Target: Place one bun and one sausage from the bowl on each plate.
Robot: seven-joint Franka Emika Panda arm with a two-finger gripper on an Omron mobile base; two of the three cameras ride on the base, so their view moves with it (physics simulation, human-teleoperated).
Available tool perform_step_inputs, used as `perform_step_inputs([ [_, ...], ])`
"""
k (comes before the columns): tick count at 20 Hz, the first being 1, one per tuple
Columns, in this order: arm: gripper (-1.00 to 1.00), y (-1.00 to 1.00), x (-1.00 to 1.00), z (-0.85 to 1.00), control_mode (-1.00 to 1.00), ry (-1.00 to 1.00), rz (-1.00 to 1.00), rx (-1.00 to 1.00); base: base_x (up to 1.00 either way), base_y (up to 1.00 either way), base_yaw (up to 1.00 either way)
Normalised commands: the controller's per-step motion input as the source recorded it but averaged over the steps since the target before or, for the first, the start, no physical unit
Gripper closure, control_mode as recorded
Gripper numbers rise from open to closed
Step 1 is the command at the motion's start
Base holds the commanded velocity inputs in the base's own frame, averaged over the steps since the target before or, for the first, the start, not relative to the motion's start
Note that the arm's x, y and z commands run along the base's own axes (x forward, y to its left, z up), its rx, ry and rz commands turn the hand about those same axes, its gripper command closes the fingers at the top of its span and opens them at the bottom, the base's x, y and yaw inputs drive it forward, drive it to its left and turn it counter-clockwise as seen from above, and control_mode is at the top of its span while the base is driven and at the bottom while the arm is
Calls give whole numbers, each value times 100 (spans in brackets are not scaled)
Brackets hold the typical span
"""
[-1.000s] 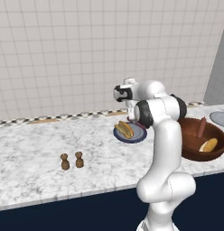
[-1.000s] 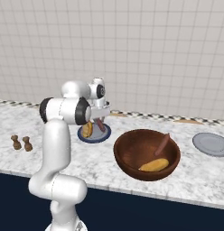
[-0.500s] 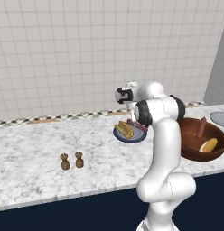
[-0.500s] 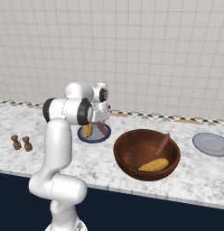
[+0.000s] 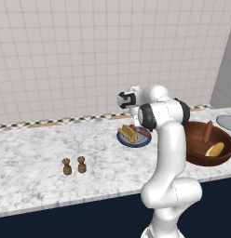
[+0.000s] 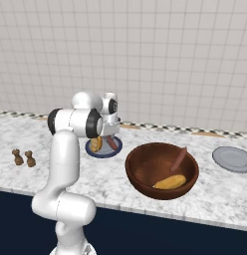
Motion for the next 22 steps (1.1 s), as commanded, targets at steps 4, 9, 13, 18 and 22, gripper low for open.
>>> perform_step_inputs([
  [4, -100, 4, 0, 6, -100, 1, 0, 0, 0, 0, 0],
  [9, -100, 0, -2, 21, -100, 1, 0, 0, 0, 0, 0],
  [13, -100, 0, -13, 47, -100, 0, 0, 0, 0, 0, 0],
  [18, -100, -5, -22, 49, -100, 0, -1, 1, 0, 0, 0],
  [22, -100, -51, -86, 39, -100, 0, -15, 11, 0, 0, 0],
])
